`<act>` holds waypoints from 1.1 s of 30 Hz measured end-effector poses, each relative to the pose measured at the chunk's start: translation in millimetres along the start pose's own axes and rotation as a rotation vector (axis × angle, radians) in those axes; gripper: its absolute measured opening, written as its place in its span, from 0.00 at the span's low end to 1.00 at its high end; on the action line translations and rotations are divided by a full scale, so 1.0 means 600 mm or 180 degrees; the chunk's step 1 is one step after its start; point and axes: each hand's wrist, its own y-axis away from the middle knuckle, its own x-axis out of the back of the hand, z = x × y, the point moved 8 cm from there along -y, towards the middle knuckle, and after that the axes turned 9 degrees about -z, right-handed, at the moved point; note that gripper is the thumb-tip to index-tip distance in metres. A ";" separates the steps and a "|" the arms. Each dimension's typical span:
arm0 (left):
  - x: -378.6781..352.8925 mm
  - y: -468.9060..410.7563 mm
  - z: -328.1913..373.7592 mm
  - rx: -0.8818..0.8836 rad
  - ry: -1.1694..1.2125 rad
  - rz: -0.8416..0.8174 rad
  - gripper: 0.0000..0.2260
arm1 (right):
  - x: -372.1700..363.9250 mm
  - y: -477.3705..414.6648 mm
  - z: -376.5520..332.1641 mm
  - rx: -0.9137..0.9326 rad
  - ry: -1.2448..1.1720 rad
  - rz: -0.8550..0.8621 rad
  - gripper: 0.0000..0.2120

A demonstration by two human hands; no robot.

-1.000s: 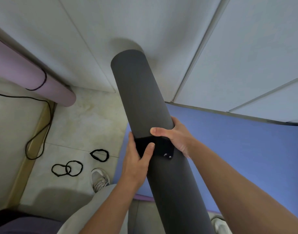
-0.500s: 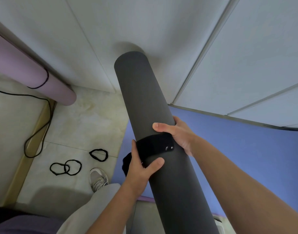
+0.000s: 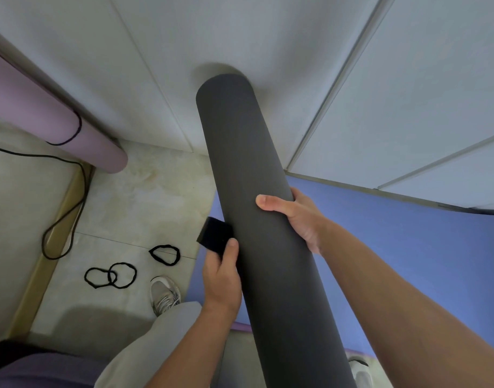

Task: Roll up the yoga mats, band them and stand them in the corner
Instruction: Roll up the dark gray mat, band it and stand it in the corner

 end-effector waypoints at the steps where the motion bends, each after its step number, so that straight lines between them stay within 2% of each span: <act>1: 0.005 -0.004 -0.002 0.0132 0.0118 0.0194 0.07 | 0.000 -0.001 0.001 0.0009 0.0008 0.0016 0.38; 3: 0.014 -0.012 -0.002 0.0353 0.0515 0.0473 0.08 | 0.004 -0.002 0.002 0.0022 0.0040 0.0061 0.41; 5: 0.022 -0.022 0.009 0.0327 0.0736 0.0461 0.11 | 0.010 0.000 -0.001 0.0030 0.0096 0.0119 0.43; 8: 0.046 -0.032 0.024 0.0196 0.0663 0.0360 0.09 | 0.022 0.002 -0.001 0.0024 0.0140 0.0182 0.42; 11: 0.061 -0.040 0.040 0.0105 0.0517 0.0220 0.17 | 0.036 0.001 0.001 0.0027 0.0196 0.0235 0.44; 16: -0.015 -0.020 0.115 -0.0558 -0.0736 -0.1039 0.15 | 0.042 -0.005 0.009 -0.0039 0.0389 0.0260 0.43; 20: -0.067 -0.030 0.133 -0.0909 -0.1532 -0.1432 0.13 | 0.035 -0.006 0.020 -0.0094 0.0467 0.0194 0.37; 23: -0.086 -0.045 0.130 -0.1301 -0.2423 -0.1239 0.13 | 0.022 -0.006 0.024 -0.0048 0.0467 0.0125 0.34; 30: -0.081 -0.029 0.156 -0.1679 -0.3839 -0.0129 0.16 | 0.010 0.001 0.023 0.0093 0.0416 0.0064 0.31; 32: -0.067 -0.027 0.153 -0.1606 -0.3795 -0.0011 0.16 | 0.012 0.009 0.021 0.0070 0.0333 0.0090 0.31; 33: -0.053 -0.027 0.150 -0.1412 -0.3500 0.0066 0.17 | 0.014 0.013 0.020 0.0051 0.0302 0.0102 0.32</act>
